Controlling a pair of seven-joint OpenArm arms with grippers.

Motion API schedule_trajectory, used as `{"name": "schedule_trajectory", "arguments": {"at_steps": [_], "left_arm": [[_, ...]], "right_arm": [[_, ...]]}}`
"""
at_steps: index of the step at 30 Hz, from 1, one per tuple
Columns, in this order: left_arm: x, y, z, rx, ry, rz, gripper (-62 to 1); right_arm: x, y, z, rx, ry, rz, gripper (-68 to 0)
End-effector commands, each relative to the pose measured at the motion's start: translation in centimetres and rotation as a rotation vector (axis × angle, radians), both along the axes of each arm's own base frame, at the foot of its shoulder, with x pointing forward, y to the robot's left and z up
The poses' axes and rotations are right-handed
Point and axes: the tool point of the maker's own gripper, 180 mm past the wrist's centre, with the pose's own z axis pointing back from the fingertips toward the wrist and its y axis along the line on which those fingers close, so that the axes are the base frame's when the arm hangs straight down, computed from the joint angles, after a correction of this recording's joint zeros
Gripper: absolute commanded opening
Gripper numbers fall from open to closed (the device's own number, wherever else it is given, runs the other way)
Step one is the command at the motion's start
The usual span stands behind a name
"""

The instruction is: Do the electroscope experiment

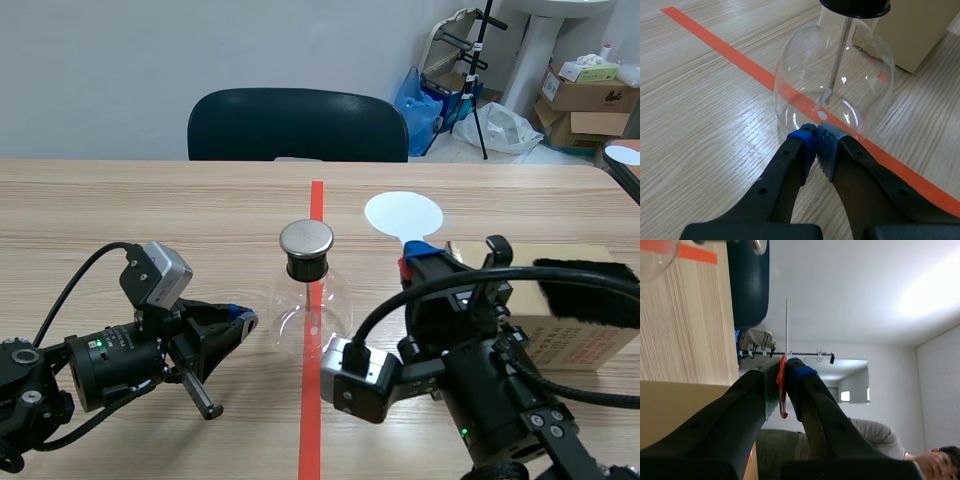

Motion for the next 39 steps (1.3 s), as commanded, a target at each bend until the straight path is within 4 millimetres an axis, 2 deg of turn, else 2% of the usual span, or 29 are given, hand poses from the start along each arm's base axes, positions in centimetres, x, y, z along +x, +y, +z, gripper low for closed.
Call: {"name": "schedule_trajectory", "arguments": {"at_steps": [1, 21, 39], "left_arm": [[0.3, -0.7, 1.2, -0.041, -0.024, -0.004, -57.7], [0.4, -0.7, 1.2, -0.044, -0.026, -0.003, -57.7], [0.3, -0.7, 1.1, -0.04, -0.023, -0.003, -57.7]], "right_arm": [[0.3, 0.2, 0.8, -0.001, -0.036, 0.026, -66.7], [-2.5, 5.0, 0.7, -0.024, -0.04, 0.361, -66.7], [-2.7, 5.1, 0.6, -0.028, -0.04, 0.372, -66.7]]}}
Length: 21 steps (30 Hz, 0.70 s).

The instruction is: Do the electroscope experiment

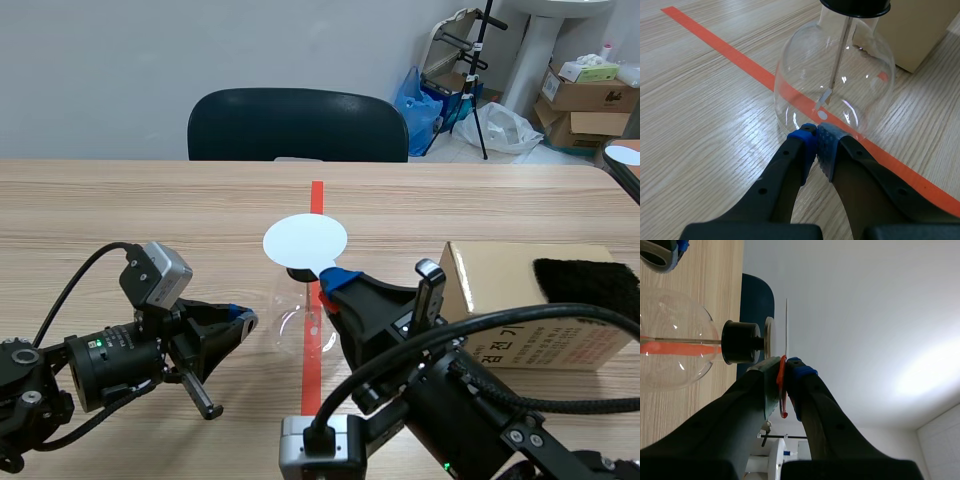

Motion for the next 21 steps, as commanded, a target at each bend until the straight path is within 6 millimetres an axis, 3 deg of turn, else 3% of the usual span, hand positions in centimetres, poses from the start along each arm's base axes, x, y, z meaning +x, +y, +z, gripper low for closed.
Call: {"name": "schedule_trajectory", "arguments": {"at_steps": [1, 21], "left_arm": [[0.33, -0.7, 1.14, -0.04, -0.023, -0.003, -57.7], [0.31, -0.71, 1.14, -0.04, -0.022, -0.004, -57.7]], "right_arm": [[0.61, -0.42, 0.69, 0.001, -0.033, -0.007, -66.7], [1.4, -0.99, 0.99, 0.004, -0.044, -0.05, -66.7]]}}
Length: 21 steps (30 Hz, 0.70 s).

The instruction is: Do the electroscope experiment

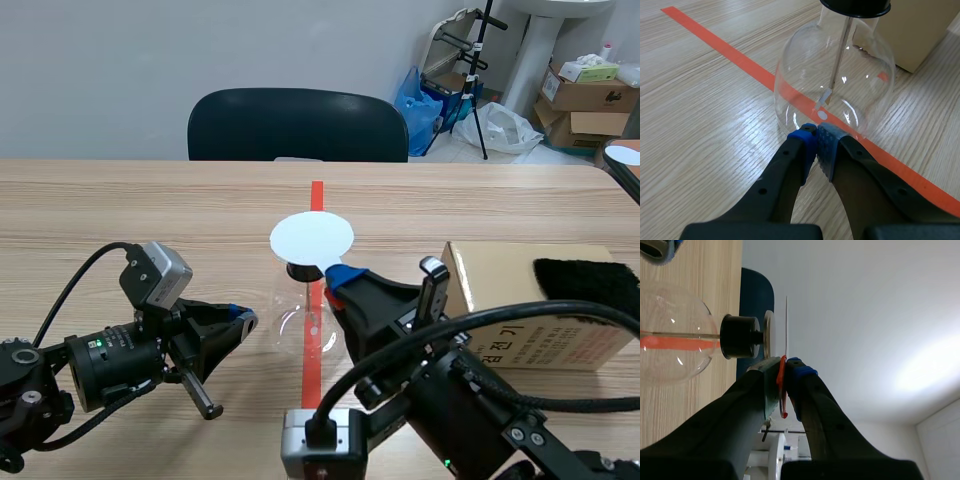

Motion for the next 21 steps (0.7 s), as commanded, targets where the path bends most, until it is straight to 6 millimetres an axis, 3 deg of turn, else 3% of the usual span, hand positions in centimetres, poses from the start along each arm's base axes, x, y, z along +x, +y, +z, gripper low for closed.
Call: {"name": "schedule_trajectory", "arguments": {"at_steps": [1, 21], "left_arm": [[0.3, -0.7, 1.1, -0.04, -0.022, -0.004, -57.7], [0.3, -0.7, 1.1, -0.04, -0.023, -0.003, -57.7]], "right_arm": [[1.0, -0.5, 0.9, 0.002, -0.043, -0.016, -66.7], [4.1, -5.8, 1.4, 0.024, -0.051, -0.351, -66.7]]}}
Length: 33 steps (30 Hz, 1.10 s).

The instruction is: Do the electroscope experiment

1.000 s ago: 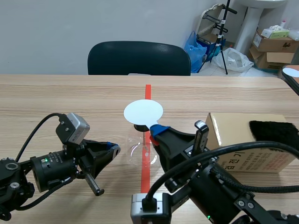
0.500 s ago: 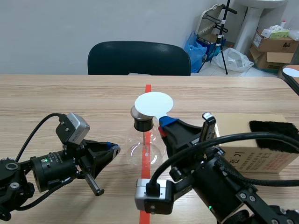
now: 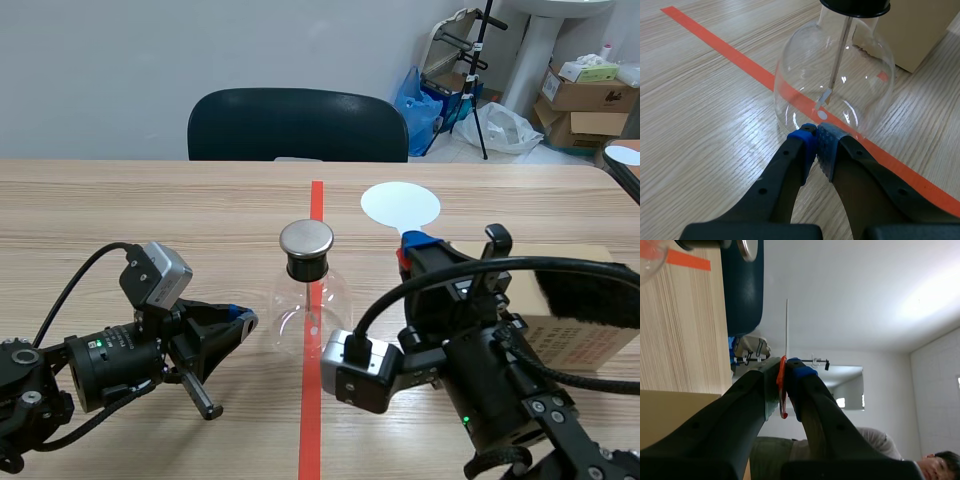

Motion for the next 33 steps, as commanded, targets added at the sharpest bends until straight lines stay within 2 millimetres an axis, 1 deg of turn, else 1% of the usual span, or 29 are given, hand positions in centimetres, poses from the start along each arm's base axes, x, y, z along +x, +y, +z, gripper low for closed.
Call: {"name": "schedule_trajectory", "arguments": {"at_steps": [1, 10, 24, 29, 33], "left_arm": [[0.3, -0.7, 1.1, -0.041, -0.023, -0.003, -57.7], [0.3, -0.7, 1.1, -0.041, -0.023, -0.003, -57.7], [0.3, -0.7, 1.1, -0.041, -0.023, -0.003, -57.7], [0.3, -0.7, 1.1, -0.041, -0.023, -0.003, -57.7], [0.3, -0.7, 1.1, -0.04, -0.023, -0.003, -57.7]], "right_arm": [[0.7, -0.7, 0.9, 0.002, -0.037, -0.024, -66.7], [1.5, -2.3, 1.1, 0.001, -0.044, -0.111, -66.7], [1.7, -2.9, 1.2, 0.004, -0.044, -0.143, -66.7], [1.6, -2.7, 1.2, 0.003, -0.043, -0.132, -66.7], [1.3, -1.5, 1.1, -0.005, -0.042, -0.058, -66.7]]}}
